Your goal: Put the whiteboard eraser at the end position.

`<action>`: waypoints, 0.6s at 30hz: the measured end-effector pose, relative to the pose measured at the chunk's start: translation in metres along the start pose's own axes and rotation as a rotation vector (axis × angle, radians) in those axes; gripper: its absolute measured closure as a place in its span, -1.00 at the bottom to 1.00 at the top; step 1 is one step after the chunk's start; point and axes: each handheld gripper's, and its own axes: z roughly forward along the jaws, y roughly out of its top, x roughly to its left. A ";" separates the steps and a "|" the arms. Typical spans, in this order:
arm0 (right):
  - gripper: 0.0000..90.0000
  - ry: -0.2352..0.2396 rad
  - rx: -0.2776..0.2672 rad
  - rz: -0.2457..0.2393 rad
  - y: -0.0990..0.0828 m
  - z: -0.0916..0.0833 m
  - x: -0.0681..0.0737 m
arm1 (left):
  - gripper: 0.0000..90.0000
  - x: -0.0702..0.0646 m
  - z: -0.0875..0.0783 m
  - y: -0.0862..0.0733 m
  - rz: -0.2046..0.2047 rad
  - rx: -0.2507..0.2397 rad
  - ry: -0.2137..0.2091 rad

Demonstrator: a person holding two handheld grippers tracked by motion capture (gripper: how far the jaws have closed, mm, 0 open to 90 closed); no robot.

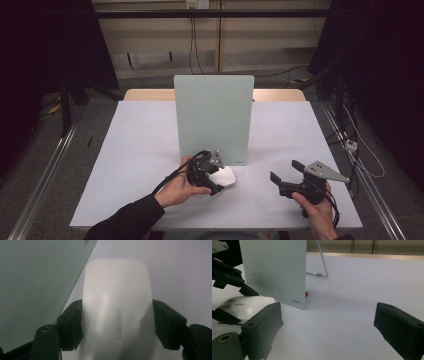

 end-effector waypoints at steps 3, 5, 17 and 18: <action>-0.82 0.001 0.000 0.001 0.000 0.000 0.000 | -0.32 0.001 0.001 -0.002 -0.014 -0.013 -0.005; -0.82 0.001 0.000 0.001 0.000 0.000 0.000 | -0.32 0.000 0.002 -0.004 -0.020 -0.023 0.005; -0.82 0.002 0.003 -0.002 0.000 0.001 -0.001 | -0.73 0.002 0.004 -0.006 -0.040 -0.047 0.006; -0.82 0.002 0.003 -0.002 0.000 0.001 -0.001 | -0.80 0.003 0.003 -0.006 -0.042 -0.057 0.001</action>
